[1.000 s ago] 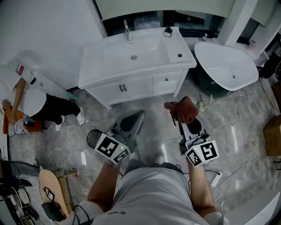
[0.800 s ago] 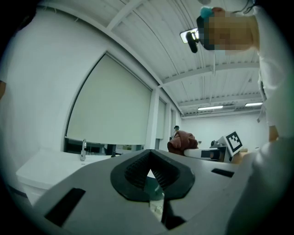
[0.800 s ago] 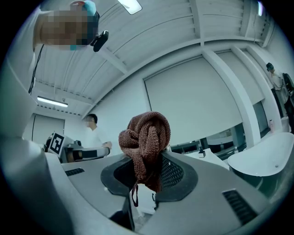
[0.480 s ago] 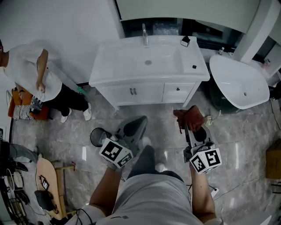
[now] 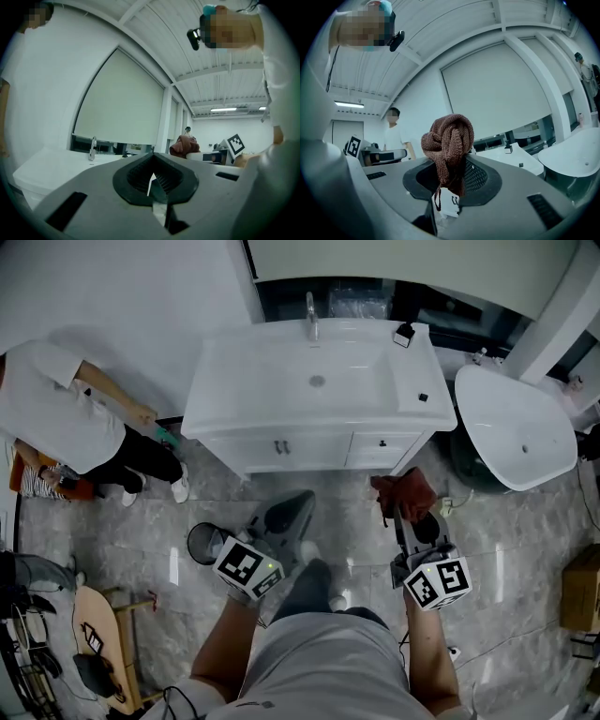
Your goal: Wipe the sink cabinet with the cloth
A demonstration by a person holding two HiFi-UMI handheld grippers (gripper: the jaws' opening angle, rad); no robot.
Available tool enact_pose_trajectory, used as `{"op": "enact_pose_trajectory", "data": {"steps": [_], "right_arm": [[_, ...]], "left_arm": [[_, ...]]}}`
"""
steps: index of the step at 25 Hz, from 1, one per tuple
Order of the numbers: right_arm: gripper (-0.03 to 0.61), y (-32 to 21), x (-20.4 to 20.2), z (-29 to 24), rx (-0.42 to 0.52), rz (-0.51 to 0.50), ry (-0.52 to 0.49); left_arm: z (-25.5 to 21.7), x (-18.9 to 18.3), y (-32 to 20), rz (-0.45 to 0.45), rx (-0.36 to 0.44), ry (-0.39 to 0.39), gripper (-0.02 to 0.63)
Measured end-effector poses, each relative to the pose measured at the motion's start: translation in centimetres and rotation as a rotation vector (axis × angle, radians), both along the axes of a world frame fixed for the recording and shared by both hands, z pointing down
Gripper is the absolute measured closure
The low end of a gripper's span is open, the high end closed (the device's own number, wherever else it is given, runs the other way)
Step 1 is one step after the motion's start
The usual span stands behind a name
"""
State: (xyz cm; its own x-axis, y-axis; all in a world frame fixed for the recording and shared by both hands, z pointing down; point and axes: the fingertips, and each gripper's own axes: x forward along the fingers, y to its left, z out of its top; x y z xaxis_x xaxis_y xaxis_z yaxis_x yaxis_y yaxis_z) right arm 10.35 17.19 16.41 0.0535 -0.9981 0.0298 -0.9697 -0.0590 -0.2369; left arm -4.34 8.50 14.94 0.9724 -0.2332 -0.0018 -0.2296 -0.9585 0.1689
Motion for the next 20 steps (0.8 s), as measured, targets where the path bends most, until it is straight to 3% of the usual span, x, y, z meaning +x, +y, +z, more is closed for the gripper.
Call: {"op": "enact_pose_trajectory", "data": {"steps": [7,20], "right_arm": [[0.472,-9.4,2.4,0.7,-0.06,0.002,-0.005],[0.472,-18.2,3.6,2.1,-0.1,-0.029,-0.017]], "left_arm": [[1.3,2.6,-9.2,-0.002,-0.034,-0.007,0.604],[2.3,4.1,-16.2,-0.016,-0.024,-0.01,0.604]]}}
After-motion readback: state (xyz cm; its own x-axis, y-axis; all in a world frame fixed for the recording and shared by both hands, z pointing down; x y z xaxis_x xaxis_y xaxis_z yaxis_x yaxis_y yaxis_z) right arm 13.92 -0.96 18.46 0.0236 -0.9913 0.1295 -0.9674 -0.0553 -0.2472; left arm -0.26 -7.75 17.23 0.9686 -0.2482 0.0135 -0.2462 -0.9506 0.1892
